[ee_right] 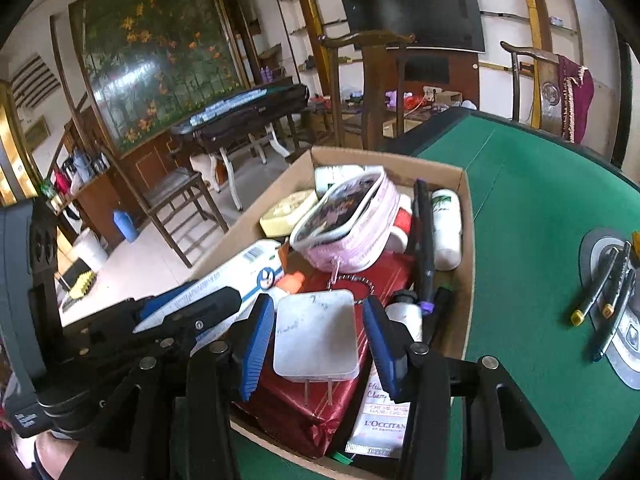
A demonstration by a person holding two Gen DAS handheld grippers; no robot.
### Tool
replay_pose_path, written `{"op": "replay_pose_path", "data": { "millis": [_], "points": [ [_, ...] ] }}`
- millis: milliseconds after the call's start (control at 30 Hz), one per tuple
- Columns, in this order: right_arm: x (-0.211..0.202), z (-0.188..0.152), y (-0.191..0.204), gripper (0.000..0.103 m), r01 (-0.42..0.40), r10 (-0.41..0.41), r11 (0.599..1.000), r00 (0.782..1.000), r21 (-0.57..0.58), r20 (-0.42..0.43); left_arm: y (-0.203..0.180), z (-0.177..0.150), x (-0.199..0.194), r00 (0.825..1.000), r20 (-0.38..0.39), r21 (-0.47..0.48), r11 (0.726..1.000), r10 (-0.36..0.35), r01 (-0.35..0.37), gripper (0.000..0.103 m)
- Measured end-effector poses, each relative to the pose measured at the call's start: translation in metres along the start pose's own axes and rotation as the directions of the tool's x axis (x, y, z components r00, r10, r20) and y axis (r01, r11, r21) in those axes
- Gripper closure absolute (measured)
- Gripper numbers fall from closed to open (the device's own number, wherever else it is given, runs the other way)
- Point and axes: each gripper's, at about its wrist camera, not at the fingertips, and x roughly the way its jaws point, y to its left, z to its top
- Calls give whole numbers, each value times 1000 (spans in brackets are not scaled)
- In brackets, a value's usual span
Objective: Organize objects
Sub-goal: 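Move both grippers back over the turntable of items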
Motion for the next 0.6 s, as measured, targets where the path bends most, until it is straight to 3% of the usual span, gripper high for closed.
{"op": "replay_pose_path", "data": {
  "millis": [300, 433, 600],
  "points": [
    [-33, 0, -26, 50, -13, 10, 997, 999, 70, 50, -10, 6, -19, 999, 51, 26, 1000, -14, 13, 60],
    [-60, -10, -63, 48, 20, -28, 992, 997, 121, 72, -26, 8, -29, 997, 61, 66, 997, -47, 43, 60],
    [-99, -21, -133, 47, 85, -110, 969, 989, 233, 96, -71, 9, -33, 992, 37, 163, 980, -124, 117, 60]
  ]
}}
